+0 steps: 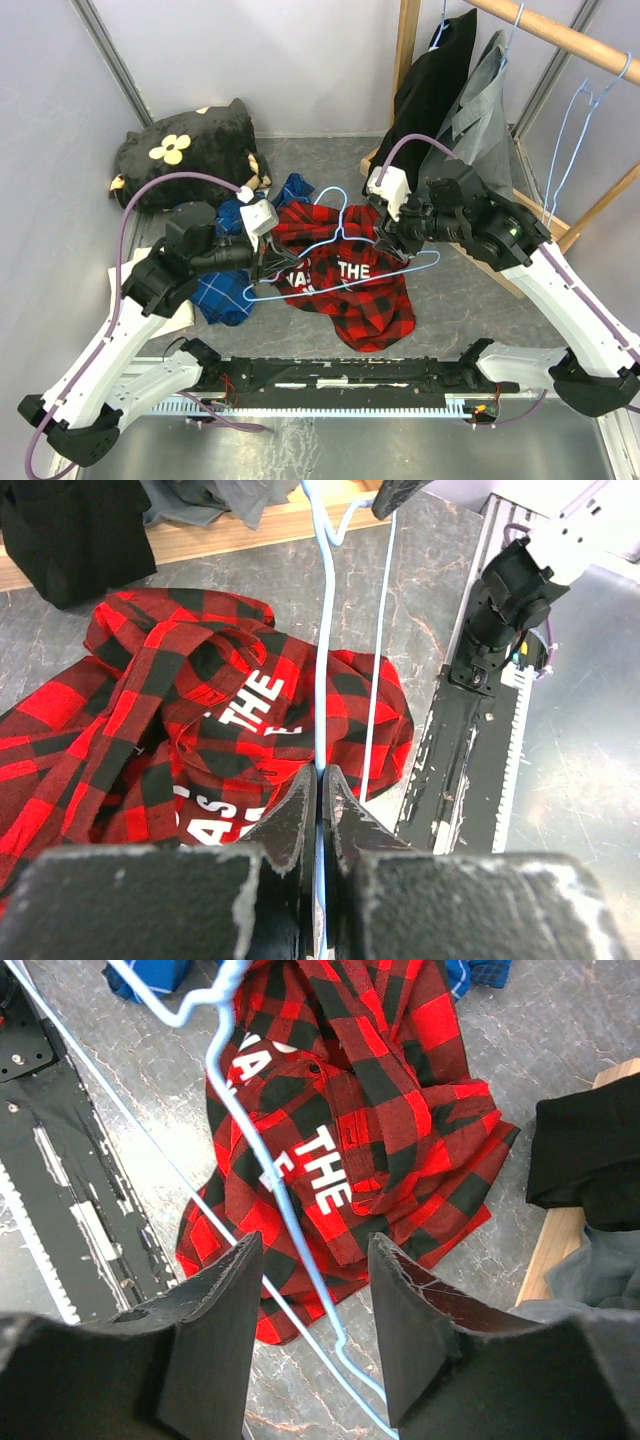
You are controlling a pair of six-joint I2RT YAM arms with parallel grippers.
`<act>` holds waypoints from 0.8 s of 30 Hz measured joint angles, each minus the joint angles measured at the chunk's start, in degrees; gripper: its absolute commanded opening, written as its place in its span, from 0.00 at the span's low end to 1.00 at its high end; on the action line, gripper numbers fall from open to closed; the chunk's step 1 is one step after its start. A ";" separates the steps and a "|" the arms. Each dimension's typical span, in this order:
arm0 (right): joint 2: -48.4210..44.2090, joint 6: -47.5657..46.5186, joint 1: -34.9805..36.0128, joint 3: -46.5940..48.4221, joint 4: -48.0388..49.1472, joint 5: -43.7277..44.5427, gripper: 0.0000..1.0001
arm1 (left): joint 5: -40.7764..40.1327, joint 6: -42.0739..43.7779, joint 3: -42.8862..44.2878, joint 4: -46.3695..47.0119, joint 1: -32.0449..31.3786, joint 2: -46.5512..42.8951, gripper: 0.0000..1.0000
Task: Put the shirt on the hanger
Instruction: Pick up the hanger from the clothesline.
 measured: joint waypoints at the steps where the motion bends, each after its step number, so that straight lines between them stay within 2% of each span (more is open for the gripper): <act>1: -0.15 -0.11 0.00 0.04 -0.02 0.17 0.57 | 0.26 0.00 0.00 -0.07 -0.22 -0.26 0.03; 5: -0.37 -0.72 0.00 0.09 -0.04 -0.11 0.57 | 0.63 0.02 0.00 -0.13 -0.74 -1.42 0.03; 11: -0.37 -1.20 0.00 0.02 -0.35 -5.66 0.57 | 1.95 0.02 0.00 -0.68 -0.76 -2.03 0.03; 16: -1.27 -1.03 0.00 -2.93 0.44 -10.38 0.52 | 3.08 0.02 0.00 -0.92 -0.79 -2.03 0.03; 19: -1.55 -0.46 0.00 -6.47 1.49 -11.69 0.33 | 3.74 0.04 0.00 -0.94 -0.79 -2.05 0.03; 23: -1.62 0.09 0.00 -8.44 2.45 -11.76 0.01 | 3.74 0.07 0.00 -0.98 -0.79 -2.34 0.03; 24: -1.62 0.15 0.00 -8.57 2.47 -11.91 0.00 | 3.65 0.09 0.00 -0.94 -0.79 -2.36 0.05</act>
